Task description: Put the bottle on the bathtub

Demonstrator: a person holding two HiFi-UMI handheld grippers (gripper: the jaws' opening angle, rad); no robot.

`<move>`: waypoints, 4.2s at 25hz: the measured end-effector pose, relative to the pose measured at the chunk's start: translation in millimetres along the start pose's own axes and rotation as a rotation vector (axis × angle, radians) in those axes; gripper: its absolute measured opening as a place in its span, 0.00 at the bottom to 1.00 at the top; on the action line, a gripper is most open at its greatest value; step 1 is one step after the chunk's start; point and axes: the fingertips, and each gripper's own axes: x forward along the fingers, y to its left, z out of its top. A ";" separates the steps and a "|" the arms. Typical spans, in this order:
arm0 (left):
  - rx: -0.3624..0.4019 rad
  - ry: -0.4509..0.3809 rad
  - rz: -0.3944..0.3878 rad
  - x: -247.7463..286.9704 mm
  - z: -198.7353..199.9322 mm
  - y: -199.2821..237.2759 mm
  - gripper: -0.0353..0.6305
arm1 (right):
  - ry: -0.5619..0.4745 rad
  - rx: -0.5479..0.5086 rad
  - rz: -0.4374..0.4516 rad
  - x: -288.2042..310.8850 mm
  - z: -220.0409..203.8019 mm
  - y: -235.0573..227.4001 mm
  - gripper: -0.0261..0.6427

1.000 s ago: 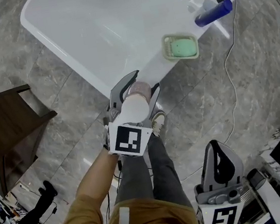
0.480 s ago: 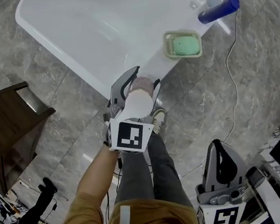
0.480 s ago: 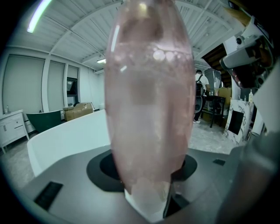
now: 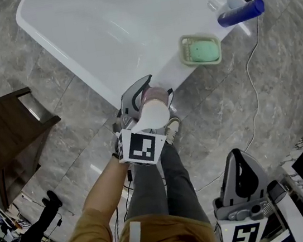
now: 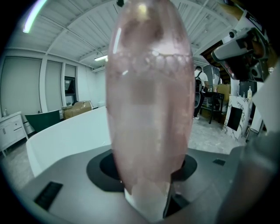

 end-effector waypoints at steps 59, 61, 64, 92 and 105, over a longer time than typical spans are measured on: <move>0.003 -0.090 0.054 -40.3 15.0 0.4 0.58 | -0.060 -0.025 -0.010 -36.8 21.3 19.8 0.05; 0.005 -0.096 0.066 -45.5 17.1 0.4 0.58 | -0.072 -0.029 -0.005 -41.4 26.3 21.7 0.05; 0.001 -0.097 0.080 -55.6 21.1 -1.0 0.58 | -0.092 -0.035 0.000 -47.5 35.6 24.2 0.05; -0.106 -0.082 0.204 -171.3 123.6 4.3 0.29 | -0.258 -0.084 0.000 -104.6 150.6 21.3 0.05; -0.053 -0.145 0.194 -196.3 212.8 6.9 0.06 | -0.313 -0.101 -0.023 -127.8 192.3 12.7 0.05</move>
